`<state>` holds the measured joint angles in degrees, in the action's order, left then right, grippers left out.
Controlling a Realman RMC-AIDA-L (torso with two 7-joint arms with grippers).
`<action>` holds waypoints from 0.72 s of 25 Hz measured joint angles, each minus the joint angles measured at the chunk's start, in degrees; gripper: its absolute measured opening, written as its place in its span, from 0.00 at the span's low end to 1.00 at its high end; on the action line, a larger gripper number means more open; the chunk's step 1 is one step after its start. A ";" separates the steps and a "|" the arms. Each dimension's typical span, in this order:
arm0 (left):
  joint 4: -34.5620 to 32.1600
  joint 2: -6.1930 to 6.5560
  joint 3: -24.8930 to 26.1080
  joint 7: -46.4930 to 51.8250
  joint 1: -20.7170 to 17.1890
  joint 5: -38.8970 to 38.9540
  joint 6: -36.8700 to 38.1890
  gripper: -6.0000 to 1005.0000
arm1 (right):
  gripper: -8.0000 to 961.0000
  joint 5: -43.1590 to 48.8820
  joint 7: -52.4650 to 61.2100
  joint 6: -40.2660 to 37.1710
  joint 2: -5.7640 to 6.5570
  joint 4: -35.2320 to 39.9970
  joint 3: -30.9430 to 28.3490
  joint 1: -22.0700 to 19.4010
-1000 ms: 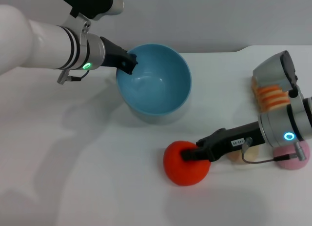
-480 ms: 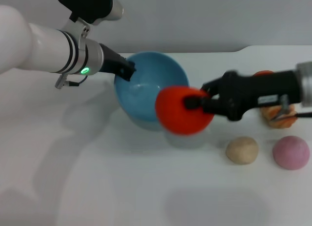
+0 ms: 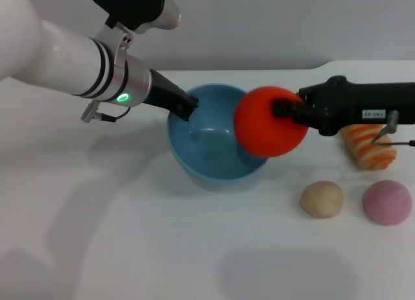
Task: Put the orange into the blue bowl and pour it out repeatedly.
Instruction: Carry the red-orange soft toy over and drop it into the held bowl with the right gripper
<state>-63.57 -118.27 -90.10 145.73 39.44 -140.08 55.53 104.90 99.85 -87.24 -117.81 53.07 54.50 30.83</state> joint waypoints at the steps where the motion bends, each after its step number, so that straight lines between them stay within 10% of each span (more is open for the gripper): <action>1: -0.03 -0.04 -0.20 0.00 0.15 0.31 0.10 0.00 | 0.07 0.74 0.00 0.83 -0.14 -0.79 0.06 0.21; 10: 0.86 -0.14 -2.93 -0.03 0.18 2.89 -1.10 0.00 | 0.11 0.79 0.24 5.40 -0.54 -3.86 -0.10 1.01; 18: 1.74 -0.24 -4.56 0.00 -0.36 3.74 -3.03 0.00 | 0.43 0.65 -0.11 4.27 -0.36 -3.24 -4.23 -0.26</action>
<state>-61.84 -118.51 -94.66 145.73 39.07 -136.34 52.50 105.55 99.74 -82.96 -118.17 49.83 50.27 30.57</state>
